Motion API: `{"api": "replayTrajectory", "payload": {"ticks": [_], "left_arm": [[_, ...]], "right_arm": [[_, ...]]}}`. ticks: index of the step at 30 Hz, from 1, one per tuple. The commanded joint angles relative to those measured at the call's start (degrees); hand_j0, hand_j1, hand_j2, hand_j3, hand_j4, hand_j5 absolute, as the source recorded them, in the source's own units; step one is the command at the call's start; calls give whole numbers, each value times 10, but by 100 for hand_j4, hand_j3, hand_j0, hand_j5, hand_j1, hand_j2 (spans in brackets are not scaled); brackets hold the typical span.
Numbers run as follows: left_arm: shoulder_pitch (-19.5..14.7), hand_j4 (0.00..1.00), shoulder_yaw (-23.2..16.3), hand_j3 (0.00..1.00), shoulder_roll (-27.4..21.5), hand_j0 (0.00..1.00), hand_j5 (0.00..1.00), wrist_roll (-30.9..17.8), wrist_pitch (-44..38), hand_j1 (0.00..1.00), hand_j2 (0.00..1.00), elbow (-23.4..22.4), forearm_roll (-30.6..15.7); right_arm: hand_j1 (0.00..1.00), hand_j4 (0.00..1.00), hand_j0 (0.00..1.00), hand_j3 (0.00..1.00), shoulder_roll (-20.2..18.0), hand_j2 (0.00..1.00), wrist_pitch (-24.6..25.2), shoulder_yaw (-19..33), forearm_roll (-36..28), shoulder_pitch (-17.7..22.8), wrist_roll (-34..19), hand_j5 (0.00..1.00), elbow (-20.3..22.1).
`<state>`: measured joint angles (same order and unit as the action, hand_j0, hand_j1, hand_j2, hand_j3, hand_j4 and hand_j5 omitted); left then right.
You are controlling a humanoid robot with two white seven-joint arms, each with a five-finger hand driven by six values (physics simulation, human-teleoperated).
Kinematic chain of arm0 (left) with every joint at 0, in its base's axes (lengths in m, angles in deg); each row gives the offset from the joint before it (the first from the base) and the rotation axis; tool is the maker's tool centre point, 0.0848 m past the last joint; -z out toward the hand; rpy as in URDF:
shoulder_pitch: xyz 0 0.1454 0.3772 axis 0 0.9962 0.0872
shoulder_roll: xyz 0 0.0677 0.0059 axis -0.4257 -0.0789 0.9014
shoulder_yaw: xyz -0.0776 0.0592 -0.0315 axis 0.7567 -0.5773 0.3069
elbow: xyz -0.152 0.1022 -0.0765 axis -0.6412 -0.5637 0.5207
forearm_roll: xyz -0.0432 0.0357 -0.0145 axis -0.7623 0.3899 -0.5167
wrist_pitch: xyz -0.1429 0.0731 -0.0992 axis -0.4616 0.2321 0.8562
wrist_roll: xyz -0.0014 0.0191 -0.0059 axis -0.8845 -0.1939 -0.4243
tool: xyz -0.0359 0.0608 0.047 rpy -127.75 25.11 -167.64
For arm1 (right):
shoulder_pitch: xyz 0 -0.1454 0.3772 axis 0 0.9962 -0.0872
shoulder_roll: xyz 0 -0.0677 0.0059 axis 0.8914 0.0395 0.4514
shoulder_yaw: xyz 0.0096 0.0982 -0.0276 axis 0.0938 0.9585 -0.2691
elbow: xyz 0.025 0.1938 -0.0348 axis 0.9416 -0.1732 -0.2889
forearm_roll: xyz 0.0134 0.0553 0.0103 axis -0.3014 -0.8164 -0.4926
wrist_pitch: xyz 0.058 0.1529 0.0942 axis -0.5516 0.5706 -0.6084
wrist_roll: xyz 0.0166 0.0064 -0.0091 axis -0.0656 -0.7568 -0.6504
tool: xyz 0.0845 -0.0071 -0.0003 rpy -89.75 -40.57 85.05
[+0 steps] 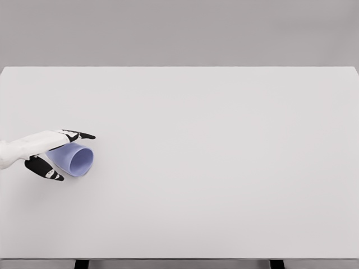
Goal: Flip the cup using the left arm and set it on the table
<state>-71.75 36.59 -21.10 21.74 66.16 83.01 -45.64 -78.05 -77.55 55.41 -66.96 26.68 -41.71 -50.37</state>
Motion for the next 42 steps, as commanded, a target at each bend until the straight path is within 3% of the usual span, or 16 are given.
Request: {"api": "replayTrajectory", "payload": {"ticks": [1, 23, 30, 39, 42], "left_arm": [[0, 100, -1, 100, 3, 100, 100, 0, 0, 100, 100, -2, 4], [-8, 100, -9, 100, 27, 100, 100, 0, -1, 100, 100, -22, 33], [-8, 80, -11, 80, 26, 80, 80, 0, -1, 80, 80, -22, 37], [-6, 80, -15, 80, 24, 80, 80, 0, -7, 80, 80, -22, 36], [-7, 74, -15, 74, 23, 74, 74, 0, -7, 74, 74, -22, 36]], "right_arm": [[100, 100, 100, 100, 0, 100, 0, 0, 1, 0, 0, 100, 0], [100, 100, 100, 100, 0, 100, 0, 0, 1, 0, 0, 100, 0], [100, 100, 100, 100, 0, 100, 0, 0, 0, -1, 0, 100, 0], [100, 100, 100, 100, 0, 100, 0, 0, 1, 0, 0, 100, 0], [100, 100, 100, 100, 0, 100, 0, 0, 1, 0, 0, 100, 0]]}}
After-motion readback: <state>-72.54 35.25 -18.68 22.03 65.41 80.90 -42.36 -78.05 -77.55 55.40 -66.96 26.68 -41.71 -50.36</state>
